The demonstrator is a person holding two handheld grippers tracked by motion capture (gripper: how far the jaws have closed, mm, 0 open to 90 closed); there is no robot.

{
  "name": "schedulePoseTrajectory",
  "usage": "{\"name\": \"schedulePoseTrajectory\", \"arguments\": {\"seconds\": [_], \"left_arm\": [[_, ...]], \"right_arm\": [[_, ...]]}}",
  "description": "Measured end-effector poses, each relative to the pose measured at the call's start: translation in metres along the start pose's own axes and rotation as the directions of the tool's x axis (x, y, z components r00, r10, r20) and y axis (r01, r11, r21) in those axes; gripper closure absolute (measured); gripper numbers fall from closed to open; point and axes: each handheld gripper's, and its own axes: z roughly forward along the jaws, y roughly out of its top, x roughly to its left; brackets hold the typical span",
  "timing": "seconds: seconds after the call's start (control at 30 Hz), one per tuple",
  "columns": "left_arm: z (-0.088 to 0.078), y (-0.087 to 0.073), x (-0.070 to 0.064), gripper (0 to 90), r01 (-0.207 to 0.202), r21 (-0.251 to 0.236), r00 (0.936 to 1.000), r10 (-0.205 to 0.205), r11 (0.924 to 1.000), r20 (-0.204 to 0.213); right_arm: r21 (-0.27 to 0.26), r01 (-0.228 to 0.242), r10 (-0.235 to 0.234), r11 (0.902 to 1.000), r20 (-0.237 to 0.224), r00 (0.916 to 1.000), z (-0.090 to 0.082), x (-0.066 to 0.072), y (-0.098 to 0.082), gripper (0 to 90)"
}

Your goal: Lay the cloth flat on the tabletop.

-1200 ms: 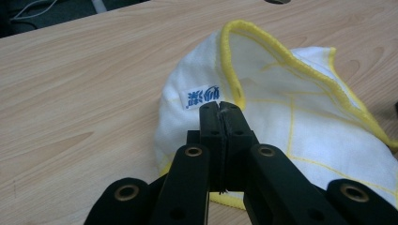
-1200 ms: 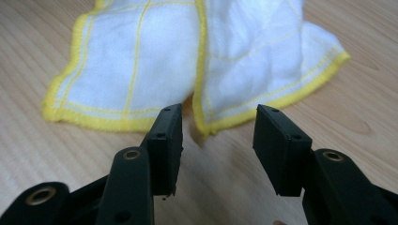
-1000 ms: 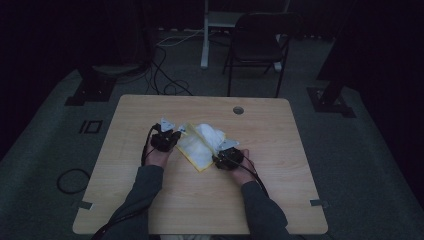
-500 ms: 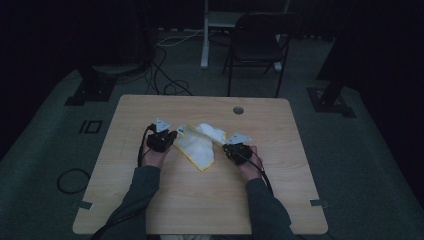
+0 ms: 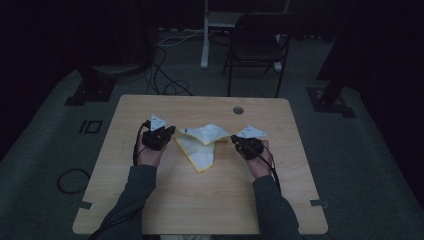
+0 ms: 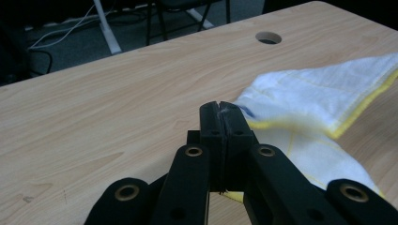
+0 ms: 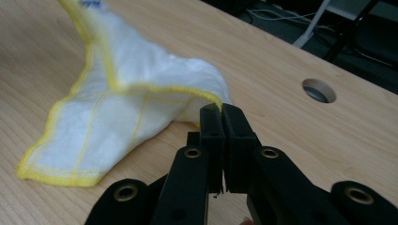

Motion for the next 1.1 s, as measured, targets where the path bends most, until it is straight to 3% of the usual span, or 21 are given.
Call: {"name": "schedulePoseTrajectory", "arguments": {"seconds": [0.23, 0.47, 0.7, 0.9, 1.0, 1.03, 1.07, 1.1], "left_arm": [[-0.012, 0.001, -0.006, 90.0, 0.007, -0.029, 0.9990, -0.006, 0.9995, 0.043], [-0.029, -0.007, -0.021, 90.0, -0.004, -0.049, 0.9957, 0.009, 0.9988, 0.092], [-0.041, -0.027, -0.045, 90.0, -0.030, -0.039, 0.9867, 0.036, 0.9988, 0.159], [-0.041, -0.051, -0.076, 90.0, -0.045, 0.007, 0.9661, 0.042, 0.9990, 0.255], [-0.039, -0.061, -0.093, 90.0, -0.056, 0.025, 0.9525, 0.046, 0.9981, 0.301], [-0.039, -0.061, -0.093, 90.0, -0.056, 0.025, 0.9525, 0.046, 0.9981, 0.301], [-0.037, -0.066, -0.105, 90.0, -0.066, 0.044, 0.9417, 0.048, 0.9968, 0.333], [-0.036, -0.069, -0.110, 90.0, -0.078, 0.052, 0.9356, 0.055, 0.9956, 0.349]], "right_arm": [[-0.033, -0.009, 0.010, 0.9994, 0.020, 0.9998, -0.018, -0.007, 0.001, 88.4], [-0.056, -0.060, 0.062, 0.9967, 0.043, 0.9972, -0.034, -0.020, -0.010, 88.3], [-0.050, -0.100, 0.102, 0.9938, 0.048, 0.9936, -0.044, -0.029, -0.024, 88.2], [-0.037, -0.128, 0.130, 0.9912, 0.062, 0.9896, -0.048, -0.035, -0.039, 88.1], [-0.020, -0.136, 0.137, 0.9906, 0.073, 0.9879, -0.049, -0.037, -0.046, 88.1], [-0.020, -0.136, 0.137, 0.9906, 0.073, 0.9879, -0.049, -0.037, -0.046, 88.1], [-0.006, -0.139, 0.139, 0.9902, 0.082, 0.9869, -0.049, -0.039, -0.051, 88.1], [0.000, -0.142, 0.141, 0.9899, 0.086, 0.9863, -0.050, -0.039, -0.054, 88.1]]}}
